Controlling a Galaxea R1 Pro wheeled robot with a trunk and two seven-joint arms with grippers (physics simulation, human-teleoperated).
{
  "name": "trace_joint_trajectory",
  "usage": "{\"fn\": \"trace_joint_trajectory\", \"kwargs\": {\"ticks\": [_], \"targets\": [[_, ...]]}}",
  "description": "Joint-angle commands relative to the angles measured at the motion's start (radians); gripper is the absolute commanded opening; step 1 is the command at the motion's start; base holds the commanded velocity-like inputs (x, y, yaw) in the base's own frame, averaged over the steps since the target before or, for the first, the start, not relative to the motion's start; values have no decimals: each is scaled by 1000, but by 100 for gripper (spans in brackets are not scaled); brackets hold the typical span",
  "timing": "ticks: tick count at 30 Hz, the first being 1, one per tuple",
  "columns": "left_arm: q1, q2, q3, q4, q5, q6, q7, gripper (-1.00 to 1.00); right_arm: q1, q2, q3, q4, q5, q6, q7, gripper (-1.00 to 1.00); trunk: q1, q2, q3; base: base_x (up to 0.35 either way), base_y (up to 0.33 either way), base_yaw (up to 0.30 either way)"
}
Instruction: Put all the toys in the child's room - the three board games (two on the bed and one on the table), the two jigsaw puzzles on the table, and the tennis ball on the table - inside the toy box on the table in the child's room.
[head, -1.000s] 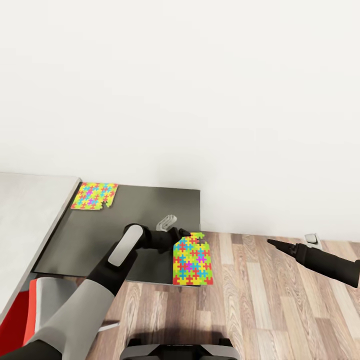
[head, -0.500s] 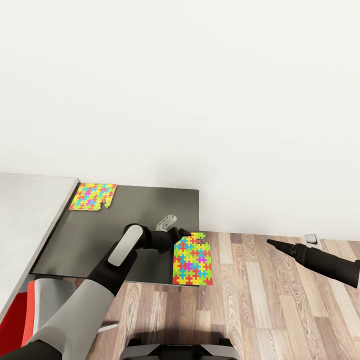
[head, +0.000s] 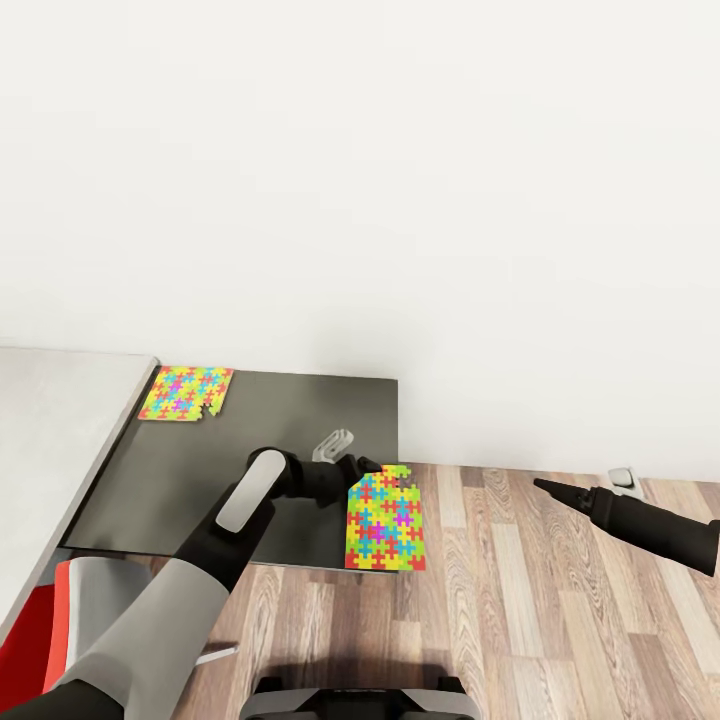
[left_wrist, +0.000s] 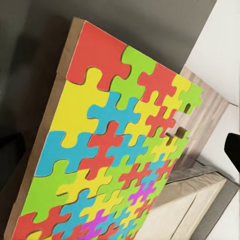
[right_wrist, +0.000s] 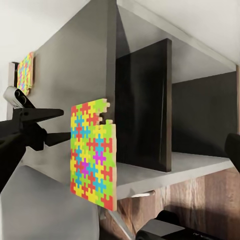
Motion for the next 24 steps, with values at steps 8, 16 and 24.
{"fn": "trace_joint_trajectory", "kwargs": {"ticks": [8, 16, 24], "targets": [[-1, 2, 0, 69, -6, 8, 13, 100, -1, 2, -1, 0, 5, 5, 7, 100, 1, -1, -1, 0, 0, 0], [22, 18, 14, 9, -5, 8, 14, 100, -1, 4, 4, 0, 4, 5, 7, 100, 1, -1, -1, 0, 0, 0], [94, 67, 58, -186, -4, 8, 33, 100, 0, 12, 10, 12, 5, 5, 11, 100, 1, -1, -1, 0, 0, 0]]}}
